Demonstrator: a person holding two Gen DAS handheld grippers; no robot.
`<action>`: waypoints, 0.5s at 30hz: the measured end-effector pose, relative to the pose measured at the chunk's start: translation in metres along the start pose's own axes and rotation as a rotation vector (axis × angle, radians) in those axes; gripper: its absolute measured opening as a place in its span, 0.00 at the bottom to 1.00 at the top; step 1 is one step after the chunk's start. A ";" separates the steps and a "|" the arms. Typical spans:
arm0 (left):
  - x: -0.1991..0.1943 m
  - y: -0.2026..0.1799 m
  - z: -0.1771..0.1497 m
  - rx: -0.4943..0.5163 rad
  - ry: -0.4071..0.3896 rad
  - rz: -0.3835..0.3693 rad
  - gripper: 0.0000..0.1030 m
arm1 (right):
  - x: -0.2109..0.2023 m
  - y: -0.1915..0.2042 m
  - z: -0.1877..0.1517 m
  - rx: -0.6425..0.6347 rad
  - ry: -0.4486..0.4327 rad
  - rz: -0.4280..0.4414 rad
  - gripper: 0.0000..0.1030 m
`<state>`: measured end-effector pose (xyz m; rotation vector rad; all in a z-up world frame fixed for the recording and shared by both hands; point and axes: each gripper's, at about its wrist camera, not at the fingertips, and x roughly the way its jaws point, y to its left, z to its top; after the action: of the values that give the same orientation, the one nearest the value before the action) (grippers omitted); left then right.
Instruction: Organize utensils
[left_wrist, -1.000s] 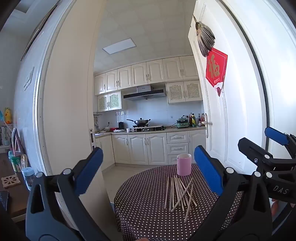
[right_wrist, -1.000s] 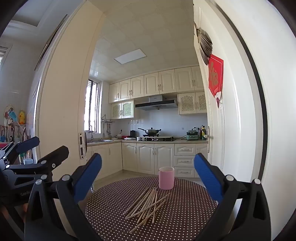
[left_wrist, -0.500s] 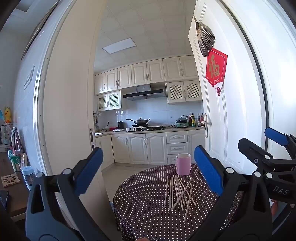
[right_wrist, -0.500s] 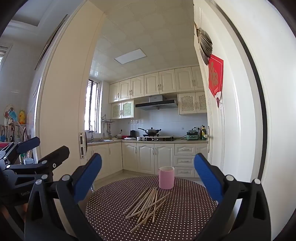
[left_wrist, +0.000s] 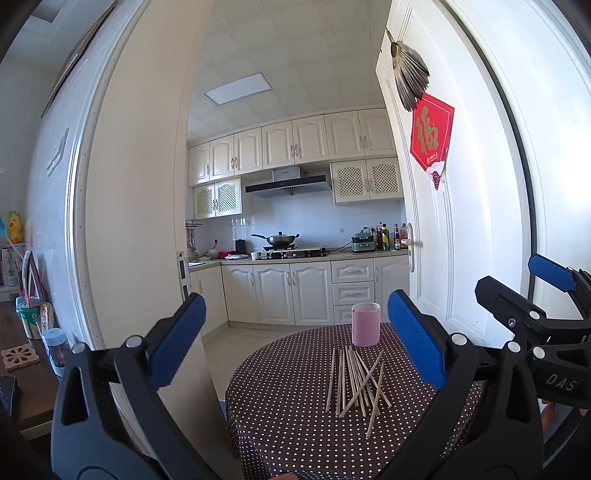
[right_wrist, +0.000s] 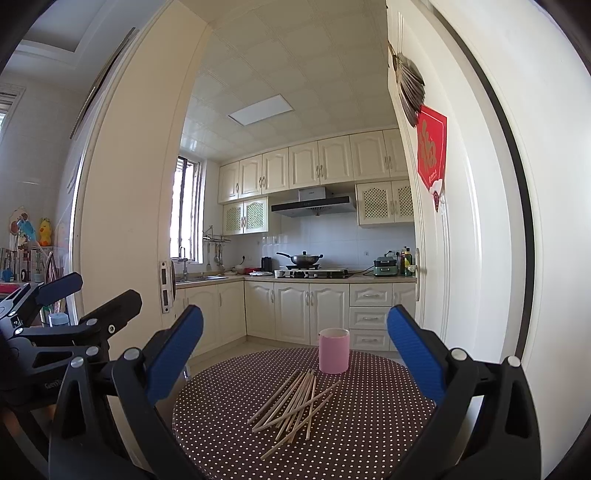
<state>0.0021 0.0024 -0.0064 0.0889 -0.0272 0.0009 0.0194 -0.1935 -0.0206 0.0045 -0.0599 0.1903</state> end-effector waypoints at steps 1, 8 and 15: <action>0.000 -0.001 0.001 0.000 0.000 0.001 0.94 | 0.000 0.000 0.000 0.001 0.000 0.002 0.93; 0.000 -0.001 0.001 0.000 0.001 0.001 0.94 | 0.000 0.000 -0.002 0.001 0.002 0.002 0.93; 0.001 -0.001 0.000 0.000 0.003 0.001 0.94 | 0.000 0.000 -0.003 0.003 0.004 0.004 0.93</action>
<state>0.0031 0.0015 -0.0064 0.0886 -0.0247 0.0019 0.0198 -0.1933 -0.0237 0.0069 -0.0561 0.1947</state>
